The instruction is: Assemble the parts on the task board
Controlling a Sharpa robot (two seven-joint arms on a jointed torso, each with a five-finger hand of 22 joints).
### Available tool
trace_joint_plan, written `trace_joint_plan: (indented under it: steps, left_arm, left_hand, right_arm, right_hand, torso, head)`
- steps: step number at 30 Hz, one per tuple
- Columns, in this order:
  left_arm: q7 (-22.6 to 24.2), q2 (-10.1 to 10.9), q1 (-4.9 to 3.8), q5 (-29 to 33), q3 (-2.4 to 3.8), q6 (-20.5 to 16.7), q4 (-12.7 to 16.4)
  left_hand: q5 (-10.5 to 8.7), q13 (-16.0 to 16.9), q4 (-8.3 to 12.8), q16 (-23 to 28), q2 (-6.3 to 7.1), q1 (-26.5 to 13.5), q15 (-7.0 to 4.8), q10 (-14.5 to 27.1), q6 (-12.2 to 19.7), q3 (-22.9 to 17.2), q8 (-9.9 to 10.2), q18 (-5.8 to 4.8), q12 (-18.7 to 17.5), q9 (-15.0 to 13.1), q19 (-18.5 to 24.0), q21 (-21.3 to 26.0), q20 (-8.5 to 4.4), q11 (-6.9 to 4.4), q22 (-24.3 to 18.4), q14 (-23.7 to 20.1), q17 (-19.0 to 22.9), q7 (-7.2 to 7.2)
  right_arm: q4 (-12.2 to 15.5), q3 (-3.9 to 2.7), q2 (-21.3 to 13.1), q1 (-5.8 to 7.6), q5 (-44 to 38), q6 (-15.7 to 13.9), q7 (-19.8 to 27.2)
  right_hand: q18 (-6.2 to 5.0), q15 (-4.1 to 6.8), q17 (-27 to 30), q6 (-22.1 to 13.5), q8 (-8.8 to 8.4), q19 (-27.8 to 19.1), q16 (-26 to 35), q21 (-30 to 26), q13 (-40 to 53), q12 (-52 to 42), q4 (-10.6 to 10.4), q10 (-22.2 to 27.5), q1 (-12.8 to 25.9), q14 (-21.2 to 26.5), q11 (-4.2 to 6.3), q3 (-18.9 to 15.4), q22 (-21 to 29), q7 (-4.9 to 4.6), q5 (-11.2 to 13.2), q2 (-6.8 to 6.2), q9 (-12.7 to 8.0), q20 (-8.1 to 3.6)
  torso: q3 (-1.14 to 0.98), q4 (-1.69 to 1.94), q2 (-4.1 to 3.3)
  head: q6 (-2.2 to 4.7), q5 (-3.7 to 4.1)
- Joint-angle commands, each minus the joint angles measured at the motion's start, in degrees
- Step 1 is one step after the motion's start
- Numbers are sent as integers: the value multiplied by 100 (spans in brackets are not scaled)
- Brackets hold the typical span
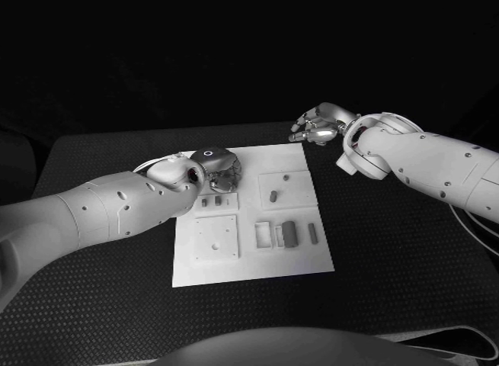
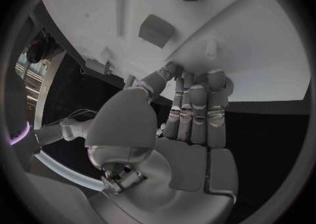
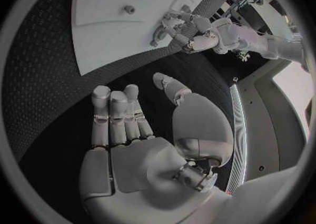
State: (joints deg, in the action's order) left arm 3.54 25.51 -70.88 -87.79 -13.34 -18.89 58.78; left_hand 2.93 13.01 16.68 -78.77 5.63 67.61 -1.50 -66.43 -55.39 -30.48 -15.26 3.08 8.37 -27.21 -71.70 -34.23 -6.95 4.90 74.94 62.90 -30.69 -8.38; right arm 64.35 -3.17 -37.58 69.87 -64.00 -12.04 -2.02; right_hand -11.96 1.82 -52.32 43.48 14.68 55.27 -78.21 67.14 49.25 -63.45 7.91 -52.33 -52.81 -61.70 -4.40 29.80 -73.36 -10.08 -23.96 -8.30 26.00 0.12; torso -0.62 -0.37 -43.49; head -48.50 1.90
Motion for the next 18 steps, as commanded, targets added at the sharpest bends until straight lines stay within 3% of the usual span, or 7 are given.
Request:
trace_joint_plan:
  steps: [1, 18]
  left_arm:
    - [14, -5, 35, -49, -20, 271, 12]
    - [0, -25, 35, -49, -20, 484, 17]
  left_hand:
    - [8, 10, -5, -36, -67, 9, -9, -54, -50, -43, -26, 610, 31, 6, -24, -27, -11, -4, 133, 38, -7, 14]
    - [8, 26, -6, -37, -135, 1, -28, -122, -103, -74, -46, 599, 24, 12, -22, -59, -29, -24, 129, 57, -3, 36]
  right_arm:
    - [2, -3, 5, -1, -3, 63, 47]
    - [0, -3, 9, -1, -3, 65, 50]
  right_hand:
    - [-304, 0, 7, -48, 35, -14, 9, -25, -10, -24, -1, 25, 24, 33, 0, -18, 3, -81, -17, 41, -10, -32]
    - [-304, 0, 7, -48, 36, -14, 9, -26, -12, -26, 2, 25, 25, 33, 0, -18, 3, -81, -17, 43, -11, -32]
  torso:
    - [0, 2, -1]
    - [7, 0, 2]
  head:
    - [-8, -1]
    - [-43, -3]
